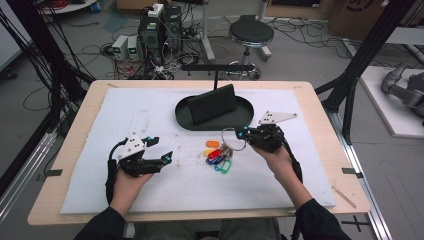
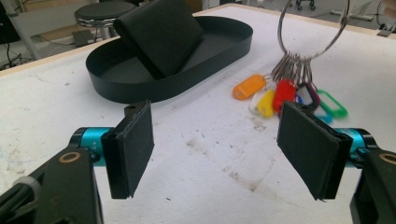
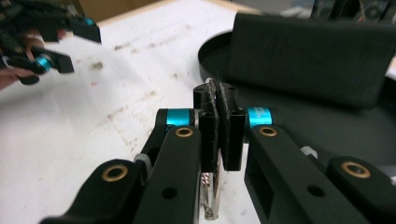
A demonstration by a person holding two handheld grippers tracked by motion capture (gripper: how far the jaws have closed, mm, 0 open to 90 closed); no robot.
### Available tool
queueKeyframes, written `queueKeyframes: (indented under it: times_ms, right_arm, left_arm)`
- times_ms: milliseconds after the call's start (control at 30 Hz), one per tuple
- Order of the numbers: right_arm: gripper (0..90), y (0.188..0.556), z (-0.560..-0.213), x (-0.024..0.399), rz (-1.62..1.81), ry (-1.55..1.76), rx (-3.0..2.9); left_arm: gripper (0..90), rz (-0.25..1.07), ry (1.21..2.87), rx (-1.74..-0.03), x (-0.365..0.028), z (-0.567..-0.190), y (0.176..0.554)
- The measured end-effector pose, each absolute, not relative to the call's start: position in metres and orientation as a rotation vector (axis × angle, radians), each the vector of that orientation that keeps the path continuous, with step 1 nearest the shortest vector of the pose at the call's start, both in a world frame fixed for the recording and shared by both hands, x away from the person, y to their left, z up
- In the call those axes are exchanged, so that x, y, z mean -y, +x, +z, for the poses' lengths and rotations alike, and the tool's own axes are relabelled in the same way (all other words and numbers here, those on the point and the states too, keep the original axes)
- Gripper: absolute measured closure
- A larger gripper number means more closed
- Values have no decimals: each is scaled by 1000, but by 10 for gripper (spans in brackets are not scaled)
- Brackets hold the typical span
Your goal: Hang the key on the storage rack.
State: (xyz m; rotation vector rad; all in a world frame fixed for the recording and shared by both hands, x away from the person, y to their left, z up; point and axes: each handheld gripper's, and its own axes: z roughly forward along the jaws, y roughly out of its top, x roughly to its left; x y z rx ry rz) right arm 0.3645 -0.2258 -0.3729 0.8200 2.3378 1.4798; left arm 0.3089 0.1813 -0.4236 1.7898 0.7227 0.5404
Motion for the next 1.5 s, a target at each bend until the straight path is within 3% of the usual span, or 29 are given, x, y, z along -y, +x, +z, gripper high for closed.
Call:
queueKeyframes:
  times_ms: [633,1500]
  right_arm:
    - [882,377,-318,255,1593,709,-2259]
    - [882,414,-271,268,1602,636,-2175]
  left_arm:
    - [272,527,1787,-724,-181,-425,310]
    - [272,527,1786,-724,-182,-425,311]
